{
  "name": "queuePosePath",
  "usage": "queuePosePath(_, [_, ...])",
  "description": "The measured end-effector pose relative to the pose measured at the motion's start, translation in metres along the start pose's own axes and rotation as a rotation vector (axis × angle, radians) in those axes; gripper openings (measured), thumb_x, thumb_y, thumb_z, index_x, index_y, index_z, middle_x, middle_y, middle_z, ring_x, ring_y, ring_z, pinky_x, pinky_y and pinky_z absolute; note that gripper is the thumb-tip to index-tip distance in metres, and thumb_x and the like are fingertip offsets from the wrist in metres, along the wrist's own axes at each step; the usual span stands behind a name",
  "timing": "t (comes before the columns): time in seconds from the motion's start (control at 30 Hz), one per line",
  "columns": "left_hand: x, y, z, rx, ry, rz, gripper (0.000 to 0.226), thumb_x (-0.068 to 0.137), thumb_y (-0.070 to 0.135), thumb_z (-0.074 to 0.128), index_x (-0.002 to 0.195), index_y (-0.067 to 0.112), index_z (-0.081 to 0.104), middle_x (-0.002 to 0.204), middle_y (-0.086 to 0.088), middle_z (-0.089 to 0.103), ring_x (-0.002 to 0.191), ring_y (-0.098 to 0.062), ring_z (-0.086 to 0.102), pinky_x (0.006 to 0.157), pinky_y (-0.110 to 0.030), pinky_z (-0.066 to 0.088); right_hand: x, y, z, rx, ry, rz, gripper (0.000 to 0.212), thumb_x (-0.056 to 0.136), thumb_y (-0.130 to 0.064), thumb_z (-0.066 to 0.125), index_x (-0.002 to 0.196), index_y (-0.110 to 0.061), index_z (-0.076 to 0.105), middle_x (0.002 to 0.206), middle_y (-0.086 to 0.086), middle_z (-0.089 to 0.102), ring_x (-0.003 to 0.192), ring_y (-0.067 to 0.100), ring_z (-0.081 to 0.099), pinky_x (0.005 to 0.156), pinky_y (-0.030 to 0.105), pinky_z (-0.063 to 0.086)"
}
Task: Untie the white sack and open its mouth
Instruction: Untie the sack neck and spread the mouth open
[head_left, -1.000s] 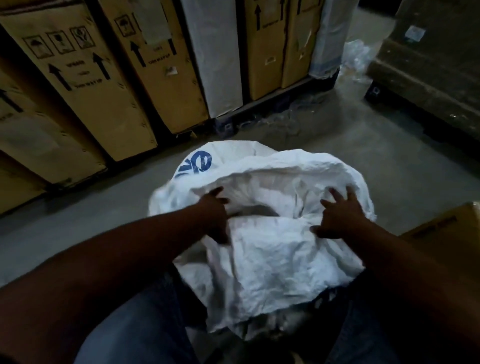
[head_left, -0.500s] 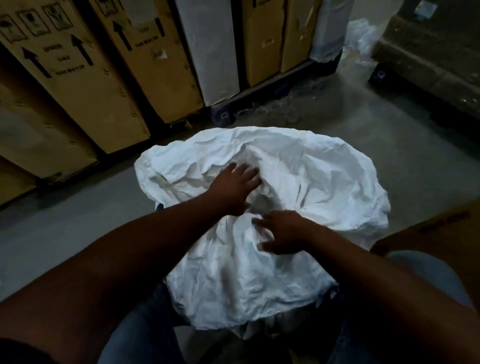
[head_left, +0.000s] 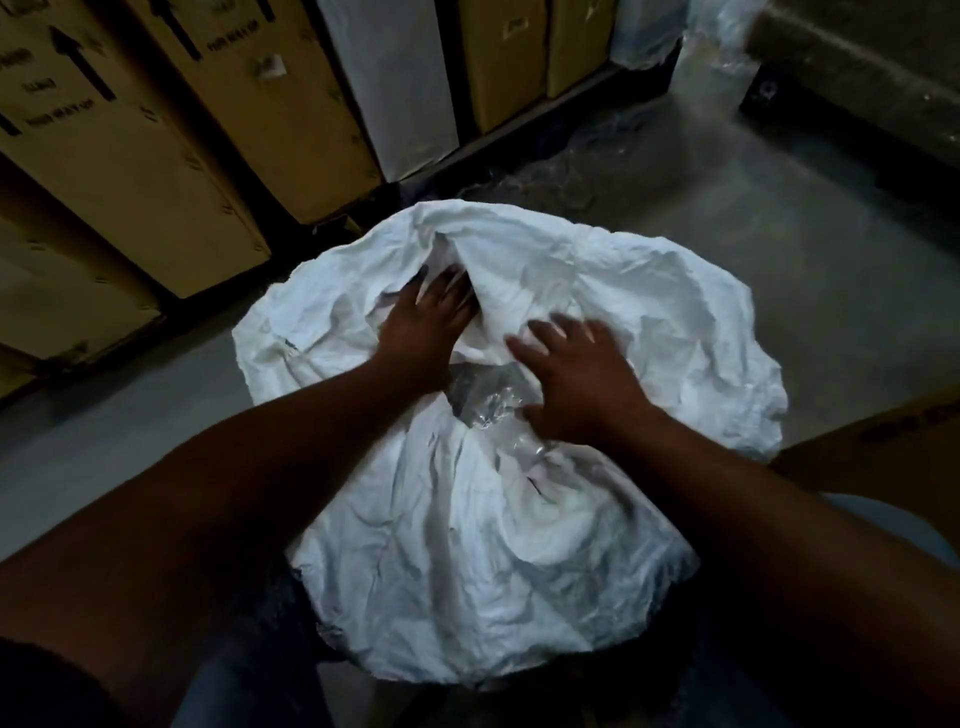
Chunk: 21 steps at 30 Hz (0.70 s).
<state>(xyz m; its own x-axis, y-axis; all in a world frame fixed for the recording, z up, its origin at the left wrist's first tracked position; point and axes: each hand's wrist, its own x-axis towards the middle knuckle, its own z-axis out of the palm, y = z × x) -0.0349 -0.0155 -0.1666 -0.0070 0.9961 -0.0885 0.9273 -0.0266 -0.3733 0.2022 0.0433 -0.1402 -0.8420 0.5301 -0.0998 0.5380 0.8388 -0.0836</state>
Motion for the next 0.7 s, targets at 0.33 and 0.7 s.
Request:
queuePosePath(0.33, [-0.051, -0.038, 0.032, 0.150, 0.137, 0.341, 0.060, 0.094, 0.026, 0.031, 0.146, 0.031, 0.061, 0.165, -0.014, 0.040, 0.146, -0.048, 0.044, 0.114, -0.074, 0.031, 0.021, 0.068, 0.047, -0.363, -0.073, 0.242, 0.109, 0.075, -0.070, 0.066, 0.164, -0.035, 0.015, 0.174, 0.014, 0.005, 0.159, 0.041, 0.003, 0.119, 0.075, -0.005])
queuePosePath(0.7, [-0.026, -0.063, 0.005, 0.145, -0.421, -0.187, 0.135, 0.066, 0.064, 0.080, 0.167, 0.029, -0.002, 0.175, -0.011, -0.014, 0.162, -0.036, -0.006, 0.125, -0.067, -0.002, 0.027, 0.076, 0.042, -0.196, -0.140, 0.435, 0.138, 0.059, -0.099, 0.049, 0.163, -0.030, -0.011, 0.173, 0.012, -0.011, 0.159, 0.039, -0.011, 0.111, 0.079, -0.014])
